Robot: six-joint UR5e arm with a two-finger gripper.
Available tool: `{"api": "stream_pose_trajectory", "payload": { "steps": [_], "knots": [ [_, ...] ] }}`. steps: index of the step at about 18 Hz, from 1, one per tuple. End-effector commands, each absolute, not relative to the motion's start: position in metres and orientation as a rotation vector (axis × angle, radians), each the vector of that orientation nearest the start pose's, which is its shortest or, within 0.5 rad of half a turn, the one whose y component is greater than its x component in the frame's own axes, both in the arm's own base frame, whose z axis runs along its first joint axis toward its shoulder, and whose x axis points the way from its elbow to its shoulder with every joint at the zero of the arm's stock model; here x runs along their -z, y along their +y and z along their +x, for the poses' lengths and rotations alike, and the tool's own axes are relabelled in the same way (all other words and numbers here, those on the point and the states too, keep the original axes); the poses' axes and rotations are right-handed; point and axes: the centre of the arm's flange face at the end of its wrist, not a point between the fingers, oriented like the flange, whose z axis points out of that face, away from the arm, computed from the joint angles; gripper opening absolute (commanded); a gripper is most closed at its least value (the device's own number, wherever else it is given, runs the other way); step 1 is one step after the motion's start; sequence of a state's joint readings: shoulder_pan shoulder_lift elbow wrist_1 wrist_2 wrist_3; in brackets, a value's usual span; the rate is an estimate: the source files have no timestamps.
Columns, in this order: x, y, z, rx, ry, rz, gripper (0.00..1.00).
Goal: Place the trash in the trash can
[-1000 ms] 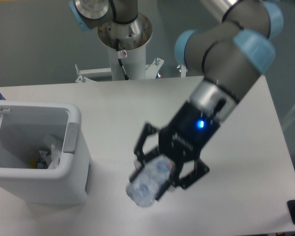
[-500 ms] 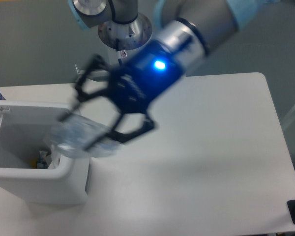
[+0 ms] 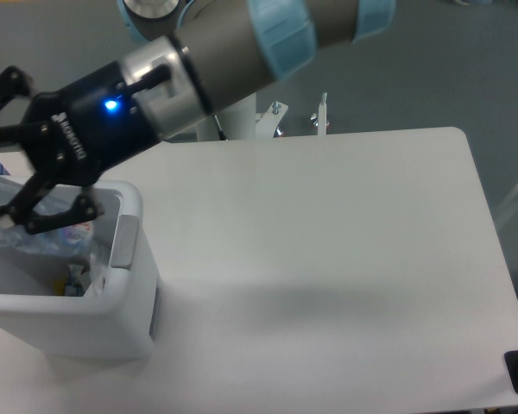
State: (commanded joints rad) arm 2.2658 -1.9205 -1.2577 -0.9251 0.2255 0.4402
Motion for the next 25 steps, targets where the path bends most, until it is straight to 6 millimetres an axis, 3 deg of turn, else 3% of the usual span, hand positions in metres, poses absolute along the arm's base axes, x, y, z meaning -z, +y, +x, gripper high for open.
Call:
{"api": "stream_pose_trajectory", "payload": {
  "steps": [2, 3, 4, 7, 10, 12, 15, 19, 23, 25],
  "knots": [
    [-0.57, 0.633, -0.226, 0.903, 0.222, -1.836, 0.7],
    [-0.563, 0.632, -0.227, 0.902, 0.224, -1.837, 0.95],
    [-0.561, 0.631, -0.226, 0.907, 0.216, -1.841, 1.0],
    [-0.546, 0.628, -0.235, 0.915, 0.178, -1.858, 1.0],
    [-0.548, 0.611, -0.27, 0.87, 0.122, -1.856, 1.0],
    [-0.547, 0.597, -0.309, 0.82, 0.078, -1.849, 1.0],
    [-0.535, 0.571, -0.383, 0.666, -0.016, -1.891, 1.0],
    [-0.504, 0.533, -0.461, 0.319, -0.103, -2.083, 1.0],
    [-0.458, 0.517, -0.493, -0.033, -0.093, -2.388, 1.0],
    [-0.434, 0.513, -0.508, -0.123, -0.091, -2.489, 1.0]
  ]
}}
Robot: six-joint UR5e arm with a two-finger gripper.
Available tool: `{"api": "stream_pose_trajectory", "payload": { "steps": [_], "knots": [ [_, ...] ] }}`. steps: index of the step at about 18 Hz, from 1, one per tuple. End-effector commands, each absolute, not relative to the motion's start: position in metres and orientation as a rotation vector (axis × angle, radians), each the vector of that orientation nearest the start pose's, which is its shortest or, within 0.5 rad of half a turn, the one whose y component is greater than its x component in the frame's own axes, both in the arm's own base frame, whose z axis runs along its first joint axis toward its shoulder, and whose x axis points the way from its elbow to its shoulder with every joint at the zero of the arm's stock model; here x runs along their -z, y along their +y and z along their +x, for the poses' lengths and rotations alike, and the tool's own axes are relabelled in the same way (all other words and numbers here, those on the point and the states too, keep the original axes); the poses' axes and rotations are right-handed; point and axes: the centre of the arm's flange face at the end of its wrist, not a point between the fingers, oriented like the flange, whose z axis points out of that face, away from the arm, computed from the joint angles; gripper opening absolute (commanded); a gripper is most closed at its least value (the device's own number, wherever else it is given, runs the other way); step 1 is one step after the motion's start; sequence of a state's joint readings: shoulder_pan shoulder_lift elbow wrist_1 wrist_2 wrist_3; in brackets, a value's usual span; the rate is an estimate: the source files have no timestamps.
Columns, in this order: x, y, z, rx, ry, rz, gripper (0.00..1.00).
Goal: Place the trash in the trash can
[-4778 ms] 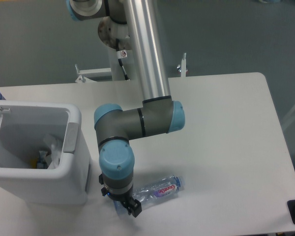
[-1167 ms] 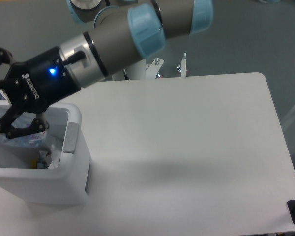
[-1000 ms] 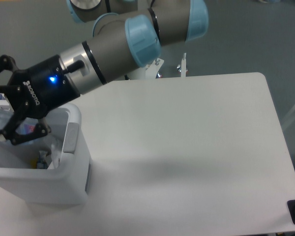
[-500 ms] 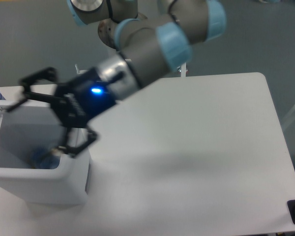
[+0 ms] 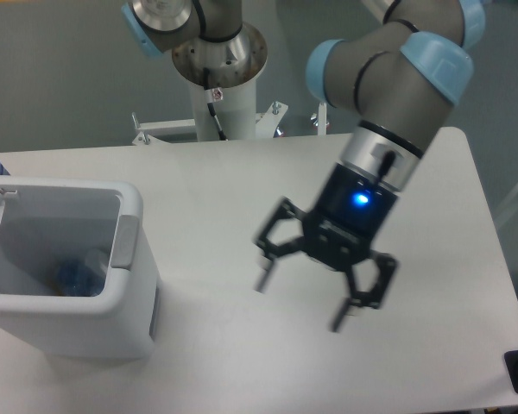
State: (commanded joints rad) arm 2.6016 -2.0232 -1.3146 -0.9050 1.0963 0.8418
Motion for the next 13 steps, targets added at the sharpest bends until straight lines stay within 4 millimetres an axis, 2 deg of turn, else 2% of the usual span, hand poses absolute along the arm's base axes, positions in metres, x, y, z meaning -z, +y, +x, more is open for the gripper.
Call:
{"api": "stream_pose_trajectory", "payload": {
  "steps": [2, 5, 8, 13],
  "knots": [
    [-0.418, 0.509, -0.516, -0.221, -0.012, -2.585, 1.0],
    [-0.407, 0.5, -0.521, -0.308, 0.031, -2.699, 1.0],
    [-0.391, 0.492, -0.524, -0.308, 0.043, -2.829, 1.0],
    [-0.381, 0.486, -0.522, -0.287, 0.133, -2.923, 1.0]
  ]
}}
